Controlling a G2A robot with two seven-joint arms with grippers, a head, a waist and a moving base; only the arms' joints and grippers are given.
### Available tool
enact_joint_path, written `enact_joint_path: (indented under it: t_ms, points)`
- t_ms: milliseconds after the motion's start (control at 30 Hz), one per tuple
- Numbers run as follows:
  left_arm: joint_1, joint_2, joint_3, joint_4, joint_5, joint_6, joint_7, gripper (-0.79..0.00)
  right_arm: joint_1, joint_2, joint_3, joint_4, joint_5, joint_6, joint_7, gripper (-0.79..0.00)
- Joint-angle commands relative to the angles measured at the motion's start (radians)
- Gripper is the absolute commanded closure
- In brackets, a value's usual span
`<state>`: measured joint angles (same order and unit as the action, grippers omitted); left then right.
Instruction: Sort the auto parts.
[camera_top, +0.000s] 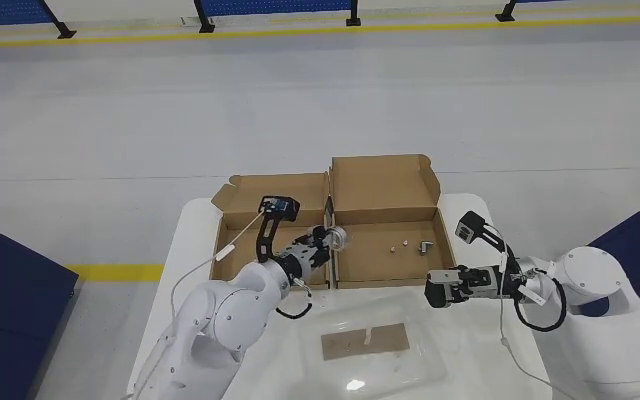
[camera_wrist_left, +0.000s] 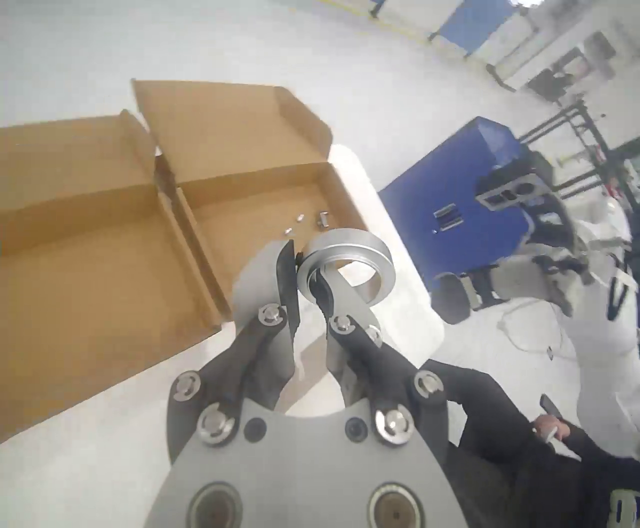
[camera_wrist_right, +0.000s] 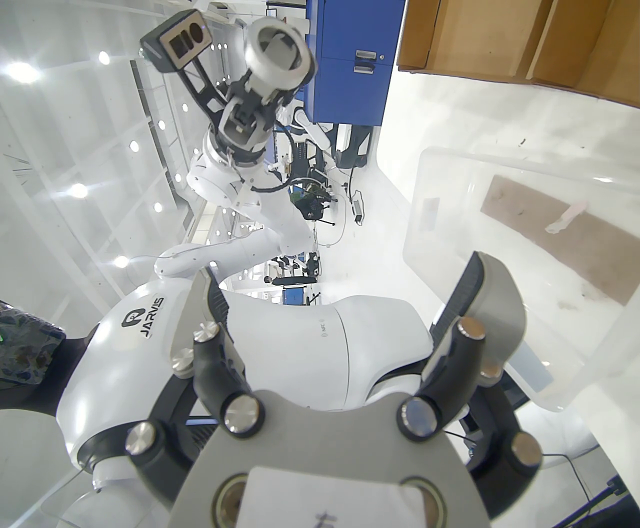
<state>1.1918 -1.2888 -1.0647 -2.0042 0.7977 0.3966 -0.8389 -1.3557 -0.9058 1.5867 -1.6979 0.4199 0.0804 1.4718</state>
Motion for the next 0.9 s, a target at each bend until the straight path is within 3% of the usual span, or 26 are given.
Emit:
enact_joint_path:
  t_ms: [0, 267, 333, 700, 867]
  points:
    - [-0.039, -0.006, 0.021, 0.038, 0.044, 0.117, -0.038, 0.0, 0.0, 0.0, 0.0, 0.0, 0.0, 0.0, 0.0, -0.785]
    - [-0.159, -0.033, 0.107, 0.193, 0.136, 0.405, -0.18, 0.0, 0.0, 0.0, 0.0, 0.0, 0.0, 0.0, 0.0, -0.785]
    - [-0.18, -0.038, 0.132, 0.272, 0.164, 0.413, -0.172, 0.0, 0.0, 0.0, 0.0, 0.0, 0.0, 0.0, 0.0, -0.785]
    - [-0.177, -0.038, 0.131, 0.277, 0.166, 0.41, -0.166, 0.0, 0.0, 0.0, 0.0, 0.0, 0.0, 0.0, 0.0, -0.785]
    - [-0.233, -0.055, 0.138, 0.398, 0.173, 0.459, -0.126, 0.0, 0.0, 0.0, 0.0, 0.0, 0.0, 0.0, 0.0, -0.785]
